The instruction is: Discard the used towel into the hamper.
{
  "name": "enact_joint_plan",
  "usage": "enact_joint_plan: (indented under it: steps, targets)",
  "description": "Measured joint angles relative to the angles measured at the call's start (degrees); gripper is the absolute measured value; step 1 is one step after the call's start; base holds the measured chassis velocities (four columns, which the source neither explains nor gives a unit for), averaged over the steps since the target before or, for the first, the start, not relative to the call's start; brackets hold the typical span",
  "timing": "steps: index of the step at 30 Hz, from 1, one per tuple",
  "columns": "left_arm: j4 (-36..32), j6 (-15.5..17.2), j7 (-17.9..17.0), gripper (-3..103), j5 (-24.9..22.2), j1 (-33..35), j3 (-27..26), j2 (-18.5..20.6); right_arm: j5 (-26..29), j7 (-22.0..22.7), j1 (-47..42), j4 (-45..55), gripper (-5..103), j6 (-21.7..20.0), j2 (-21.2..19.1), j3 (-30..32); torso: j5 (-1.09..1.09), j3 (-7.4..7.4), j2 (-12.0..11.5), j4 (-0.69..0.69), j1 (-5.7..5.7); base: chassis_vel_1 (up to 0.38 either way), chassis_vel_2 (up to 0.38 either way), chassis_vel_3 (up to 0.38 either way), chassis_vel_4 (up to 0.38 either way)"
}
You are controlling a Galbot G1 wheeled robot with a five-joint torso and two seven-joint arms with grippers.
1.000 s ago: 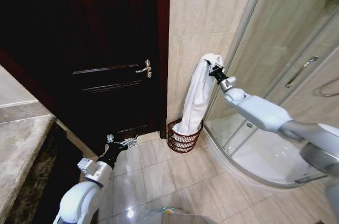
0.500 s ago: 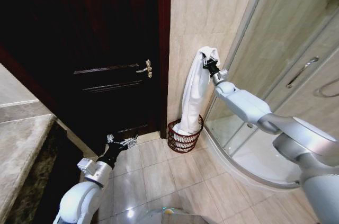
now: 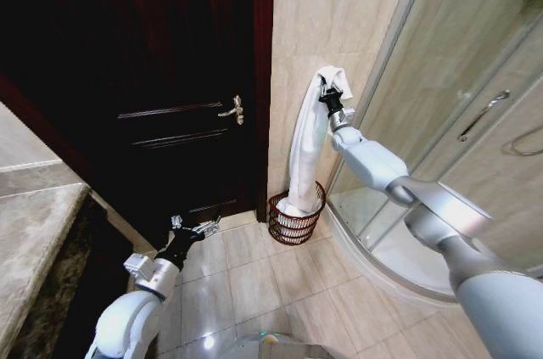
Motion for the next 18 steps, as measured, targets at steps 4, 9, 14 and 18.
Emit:
enact_joint_plan:
  steps: [4, 9, 14, 18]
  targets:
    - [0.0, 0.0, 0.0, 100, 0.0, -0.01, 0.0, 0.0, 2.57, -1.75, -0.16, 2.82, 4, 2.47, 4.65, -3.83, 0.03, 0.0, 0.0, -0.05, 0.0, 0.0, 0.0, 0.0, 0.0]
    - [0.0, 0.0, 0.0, 100, 0.0, 0.0, 0.0, 0.0, 6.41, -1.4, -0.17, 6.46, 4, 2.4, 8.69, -6.06, 0.02, 0.0, 0.0, -0.05, 0.0, 0.0, 0.0, 0.0, 0.0]
    - [0.0, 0.0, 0.0, 100, 0.0, 0.0, 0.0, 0.0, 9.25, -2.05, -0.17, 14.58, 4, 0.97, 14.15, -11.78, 0.0, 0.0, 0.0, -0.03, 0.0, 0.0, 0.0, 0.0, 0.0]
    - [0.0, 0.0, 0.0, 100, 0.0, -0.01, 0.0, 0.0, 9.33, -3.12, -0.19, 11.12, 4, 1.2, 11.77, -11.25, 0.03, 0.0, 0.0, -0.07, -0.01, 0.0, 0.0, 0.0, 0.0]
